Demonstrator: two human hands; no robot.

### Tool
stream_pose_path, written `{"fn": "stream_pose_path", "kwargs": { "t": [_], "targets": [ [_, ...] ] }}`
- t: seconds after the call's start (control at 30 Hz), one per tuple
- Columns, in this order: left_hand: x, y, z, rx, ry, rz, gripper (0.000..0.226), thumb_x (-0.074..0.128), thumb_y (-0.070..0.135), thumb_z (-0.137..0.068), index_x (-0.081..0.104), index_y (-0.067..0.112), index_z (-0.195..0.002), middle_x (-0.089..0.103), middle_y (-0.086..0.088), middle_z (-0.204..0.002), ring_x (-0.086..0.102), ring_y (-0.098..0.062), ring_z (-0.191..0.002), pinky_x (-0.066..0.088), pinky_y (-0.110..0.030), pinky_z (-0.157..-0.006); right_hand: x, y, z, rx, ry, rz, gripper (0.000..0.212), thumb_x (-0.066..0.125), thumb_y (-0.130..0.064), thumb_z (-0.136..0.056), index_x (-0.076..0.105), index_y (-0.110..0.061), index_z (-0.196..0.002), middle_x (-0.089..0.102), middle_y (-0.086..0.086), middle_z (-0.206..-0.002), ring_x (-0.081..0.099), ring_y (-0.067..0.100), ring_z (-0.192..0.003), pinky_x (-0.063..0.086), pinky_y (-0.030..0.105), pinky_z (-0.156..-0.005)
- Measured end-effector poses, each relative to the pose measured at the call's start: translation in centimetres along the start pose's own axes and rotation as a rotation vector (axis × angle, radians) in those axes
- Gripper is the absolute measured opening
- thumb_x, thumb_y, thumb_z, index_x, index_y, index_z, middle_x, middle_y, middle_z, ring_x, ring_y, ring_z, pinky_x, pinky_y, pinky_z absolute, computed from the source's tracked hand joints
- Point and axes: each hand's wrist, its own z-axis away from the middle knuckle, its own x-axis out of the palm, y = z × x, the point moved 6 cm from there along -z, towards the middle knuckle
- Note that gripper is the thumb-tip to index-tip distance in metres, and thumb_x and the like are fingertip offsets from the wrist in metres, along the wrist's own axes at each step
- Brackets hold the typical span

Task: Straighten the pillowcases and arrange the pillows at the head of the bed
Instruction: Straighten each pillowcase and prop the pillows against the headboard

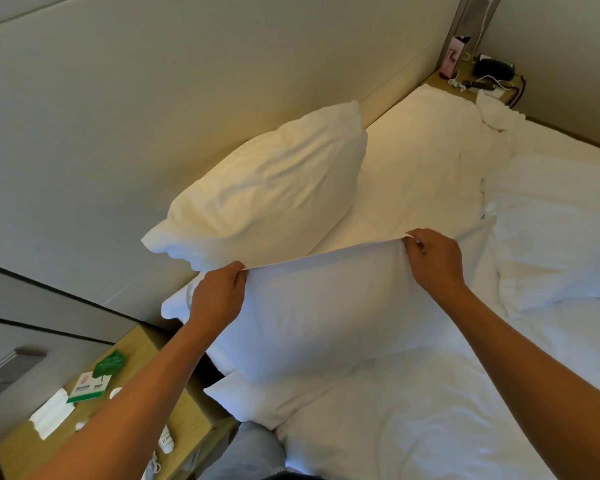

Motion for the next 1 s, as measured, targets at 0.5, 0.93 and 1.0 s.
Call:
{"fn": "stream_pose_path", "kwargs": {
  "t": [0.5, 0.93, 1.0],
  "targets": [
    [2.7, 2.2, -0.9, -0.036, -0.135, 0.103, 0.029, 0.043, 0.028, -0.108, 0.06, 0.017, -0.087, 0.06, -0.003, -0.076, 0.06, -0.024, -0.071, 0.051, -0.041, -0.066, 1.6, -2.5, -9.8, -0.027, -0.042, 0.006, 0.034, 0.054, -0.032, -0.108, 0.077, -0.012, -0.123, 0.077, 0.011, -0.119, 0.072, 0.034, -0.105, 0.054, 0.038, -0.097],
    [4.1, 2.6, -7.0, -0.133, -0.119, 0.211, 0.033, 0.047, 0.029, -0.107, 0.054, 0.024, -0.075, 0.051, 0.003, -0.06, 0.051, -0.016, -0.055, 0.037, -0.031, -0.055, 4.7, -2.5, -18.2, -0.004, -0.13, 0.058, 0.034, 0.052, -0.032, -0.108, 0.076, -0.013, -0.122, 0.076, 0.014, -0.118, 0.07, 0.037, -0.106, 0.054, 0.039, -0.093],
    [5.5, 1.6, -7.5, -0.19, -0.161, 0.212, 0.035, 0.047, 0.026, -0.106, 0.051, 0.025, -0.072, 0.05, 0.003, -0.06, 0.05, -0.019, -0.057, 0.035, -0.03, -0.055, 6.8, -2.7, -18.7, -0.002, -0.196, 0.086, 0.034, 0.05, -0.031, -0.108, 0.078, -0.013, -0.115, 0.077, 0.016, -0.114, 0.07, 0.038, -0.102, 0.054, 0.039, -0.088]
  ]
}}
